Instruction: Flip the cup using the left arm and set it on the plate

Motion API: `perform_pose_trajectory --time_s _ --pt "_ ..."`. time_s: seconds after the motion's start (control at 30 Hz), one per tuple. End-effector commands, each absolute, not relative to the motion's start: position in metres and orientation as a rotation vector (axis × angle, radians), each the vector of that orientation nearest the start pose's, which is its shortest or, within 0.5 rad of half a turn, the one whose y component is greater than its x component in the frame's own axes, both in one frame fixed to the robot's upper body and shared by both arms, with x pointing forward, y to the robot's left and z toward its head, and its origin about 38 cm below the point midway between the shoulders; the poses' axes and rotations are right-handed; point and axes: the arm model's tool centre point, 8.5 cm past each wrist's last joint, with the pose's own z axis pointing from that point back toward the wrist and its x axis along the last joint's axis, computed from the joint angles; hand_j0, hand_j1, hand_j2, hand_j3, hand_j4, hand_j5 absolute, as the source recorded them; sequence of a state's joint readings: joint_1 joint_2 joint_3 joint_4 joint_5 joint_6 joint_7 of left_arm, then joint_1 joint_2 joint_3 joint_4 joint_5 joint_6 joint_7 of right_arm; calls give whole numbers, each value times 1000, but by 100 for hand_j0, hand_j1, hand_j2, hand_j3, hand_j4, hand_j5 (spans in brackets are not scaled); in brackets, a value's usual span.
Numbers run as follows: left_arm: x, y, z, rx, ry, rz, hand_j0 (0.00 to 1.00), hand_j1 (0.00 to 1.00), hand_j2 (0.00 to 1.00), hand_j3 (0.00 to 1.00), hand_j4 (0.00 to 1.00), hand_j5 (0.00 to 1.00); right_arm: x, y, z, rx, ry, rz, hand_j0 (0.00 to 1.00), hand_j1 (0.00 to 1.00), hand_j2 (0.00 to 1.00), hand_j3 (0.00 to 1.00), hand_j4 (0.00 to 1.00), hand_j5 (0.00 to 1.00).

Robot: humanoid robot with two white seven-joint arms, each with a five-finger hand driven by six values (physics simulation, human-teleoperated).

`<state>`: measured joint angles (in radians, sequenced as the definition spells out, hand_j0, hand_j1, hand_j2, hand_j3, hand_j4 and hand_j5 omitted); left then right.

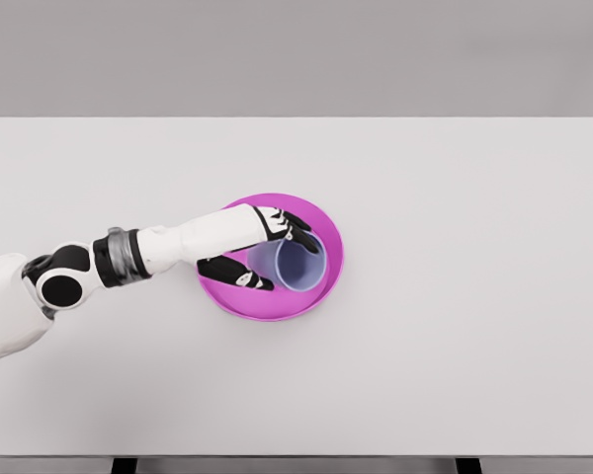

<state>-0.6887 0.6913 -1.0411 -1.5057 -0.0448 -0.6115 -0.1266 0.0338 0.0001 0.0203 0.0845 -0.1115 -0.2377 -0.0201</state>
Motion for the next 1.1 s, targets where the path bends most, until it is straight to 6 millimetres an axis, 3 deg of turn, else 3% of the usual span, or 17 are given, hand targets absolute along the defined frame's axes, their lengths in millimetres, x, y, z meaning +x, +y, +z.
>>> perform_pose_trajectory --time_s 0.0,0.3,0.73,1.07 --pt "388 170 161 -243 -1876 -1708 76 76 76 76 76 76 -27 -276 -257 -125 -123 -85 100 100 100 100 100 100" --pt "382 151 156 -317 -1873 -1715 76 76 76 76 76 76 -27 -276 -257 -125 -123 -85 100 100 100 100 100 100" --pt "394 151 172 -283 -1892 -1745 77 77 77 77 77 77 -27 -276 -257 -125 -123 -86 100 100 100 100 100 100" --pt "400 164 164 -243 -1848 -1750 84 84 84 84 84 84 -27 -276 -257 -125 -123 -86 100 100 100 100 100 100"
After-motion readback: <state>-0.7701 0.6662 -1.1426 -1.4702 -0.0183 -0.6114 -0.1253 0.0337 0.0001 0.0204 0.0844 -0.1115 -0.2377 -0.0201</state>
